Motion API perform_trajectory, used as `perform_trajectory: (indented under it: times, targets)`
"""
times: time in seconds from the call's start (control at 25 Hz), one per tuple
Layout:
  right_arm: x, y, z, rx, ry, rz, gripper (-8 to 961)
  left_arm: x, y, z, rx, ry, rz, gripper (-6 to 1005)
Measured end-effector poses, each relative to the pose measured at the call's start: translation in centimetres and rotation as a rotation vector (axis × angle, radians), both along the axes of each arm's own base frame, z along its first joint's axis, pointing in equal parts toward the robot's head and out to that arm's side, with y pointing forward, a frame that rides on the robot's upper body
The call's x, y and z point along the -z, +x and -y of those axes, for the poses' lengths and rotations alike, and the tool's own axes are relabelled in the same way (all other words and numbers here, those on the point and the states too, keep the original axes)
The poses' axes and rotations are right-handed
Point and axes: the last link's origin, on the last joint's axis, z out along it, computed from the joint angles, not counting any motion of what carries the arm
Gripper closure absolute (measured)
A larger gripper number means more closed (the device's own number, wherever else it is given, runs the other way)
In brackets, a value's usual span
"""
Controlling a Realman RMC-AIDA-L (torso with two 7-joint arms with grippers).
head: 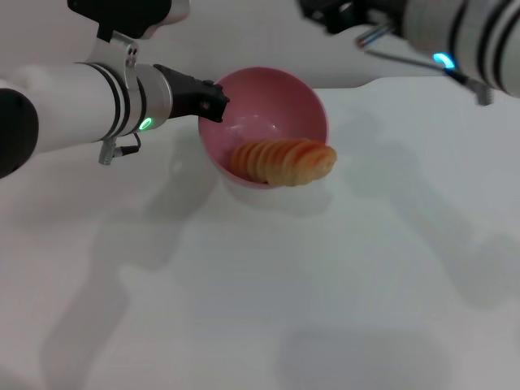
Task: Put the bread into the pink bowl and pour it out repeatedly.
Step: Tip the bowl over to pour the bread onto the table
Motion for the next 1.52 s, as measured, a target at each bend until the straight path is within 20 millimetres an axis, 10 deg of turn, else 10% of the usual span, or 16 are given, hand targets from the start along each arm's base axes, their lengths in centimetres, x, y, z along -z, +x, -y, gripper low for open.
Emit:
perform_trajectory:
  times: [0.24,0.64,1.52]
  targets:
    - [-2.7,4.1,0.6,-0.17,0.274,0.01,325,0.2,-0.2,0.4,0.003,-0.005,-0.002,961]
    - [-0.4,13.1,2.3,-0.088,0.225,-0.07,274,1.2,1.3,1.4,0.061,-0.038,-0.014,961]
    - [-5.7,24.2,9.1,-0.081,0.516,-0.199,273,3.9,4.7,3.1,0.323,-0.046,-0.161,960]
